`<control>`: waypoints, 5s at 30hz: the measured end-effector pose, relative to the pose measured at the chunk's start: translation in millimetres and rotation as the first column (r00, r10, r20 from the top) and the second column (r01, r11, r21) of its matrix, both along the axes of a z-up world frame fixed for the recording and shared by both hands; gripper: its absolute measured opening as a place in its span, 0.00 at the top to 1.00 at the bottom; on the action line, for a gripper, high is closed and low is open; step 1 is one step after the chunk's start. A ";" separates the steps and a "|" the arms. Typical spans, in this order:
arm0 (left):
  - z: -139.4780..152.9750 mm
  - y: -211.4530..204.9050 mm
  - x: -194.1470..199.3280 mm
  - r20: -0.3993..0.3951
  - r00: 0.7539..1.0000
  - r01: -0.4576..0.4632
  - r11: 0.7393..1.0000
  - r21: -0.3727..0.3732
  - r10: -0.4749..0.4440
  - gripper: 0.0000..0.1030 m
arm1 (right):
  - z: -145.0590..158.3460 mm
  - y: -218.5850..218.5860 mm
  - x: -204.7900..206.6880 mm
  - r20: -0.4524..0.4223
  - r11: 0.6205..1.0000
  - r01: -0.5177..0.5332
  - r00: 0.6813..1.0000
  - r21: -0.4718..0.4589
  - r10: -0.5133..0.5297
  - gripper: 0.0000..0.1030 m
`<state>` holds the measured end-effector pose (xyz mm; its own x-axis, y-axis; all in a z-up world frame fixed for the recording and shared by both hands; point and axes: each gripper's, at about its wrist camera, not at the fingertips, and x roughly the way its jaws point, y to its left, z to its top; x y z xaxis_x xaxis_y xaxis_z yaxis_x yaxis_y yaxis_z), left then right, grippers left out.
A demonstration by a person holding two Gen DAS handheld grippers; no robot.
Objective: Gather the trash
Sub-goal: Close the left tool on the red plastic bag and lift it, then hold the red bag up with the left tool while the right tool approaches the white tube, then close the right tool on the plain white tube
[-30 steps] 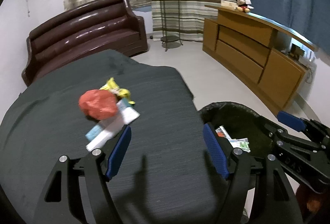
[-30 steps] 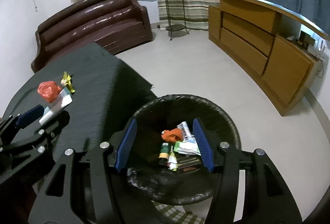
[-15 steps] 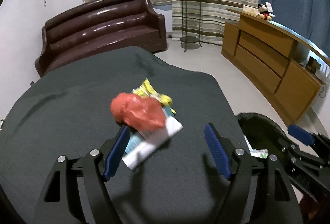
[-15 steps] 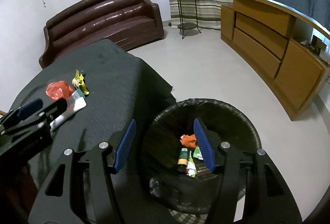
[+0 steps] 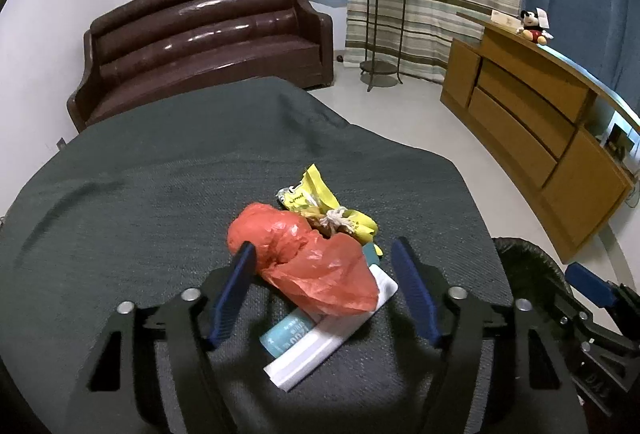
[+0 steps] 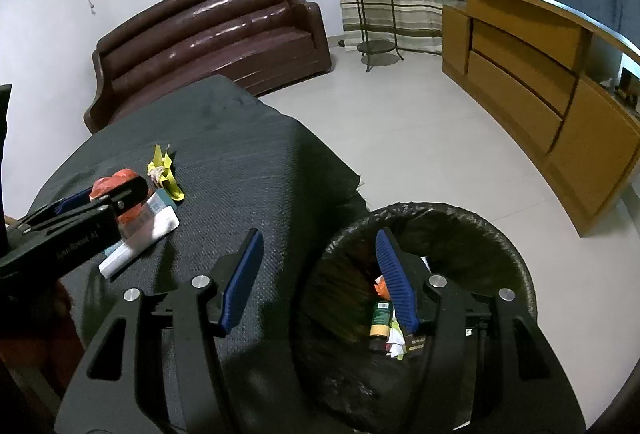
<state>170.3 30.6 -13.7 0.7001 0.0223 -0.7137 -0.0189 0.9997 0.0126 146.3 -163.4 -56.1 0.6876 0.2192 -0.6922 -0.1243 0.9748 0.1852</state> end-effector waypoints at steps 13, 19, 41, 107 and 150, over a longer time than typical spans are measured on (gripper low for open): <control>2.8 19.0 -0.7 -0.015 0.999 0.033 0.997 -0.065 -0.034 0.78 | -5.7 5.6 1.7 -0.021 1.000 -0.005 1.000 -0.013 0.005 0.45; 8.3 28.6 -12.2 -0.001 0.999 0.035 0.996 -0.076 -0.036 0.82 | -3.6 12.2 -1.4 -0.013 1.000 -0.015 1.000 -0.018 0.015 0.45; 13.1 114.6 -62.4 0.030 0.995 -0.097 0.992 -0.083 0.100 0.83 | 8.3 115.8 -30.8 -0.008 0.978 -0.201 0.980 -0.060 0.201 0.41; -5.8 164.6 -71.2 -0.038 0.984 -0.179 0.965 -0.192 0.175 0.48 | -4.0 133.2 -7.2 -0.076 0.981 -0.114 0.992 -0.158 0.103 0.61; 14.5 106.9 -94.5 0.025 1.000 0.002 0.983 -0.182 0.003 0.76 | 16.5 86.3 -42.7 0.020 0.992 -0.090 0.996 -0.091 0.092 0.85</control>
<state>75.7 137.5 0.7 0.7179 -0.1062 -0.6880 -0.0175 0.9852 -0.1703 103.6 -77.0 -39.6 0.6845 0.2196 -0.6952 -0.2167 0.9717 0.0935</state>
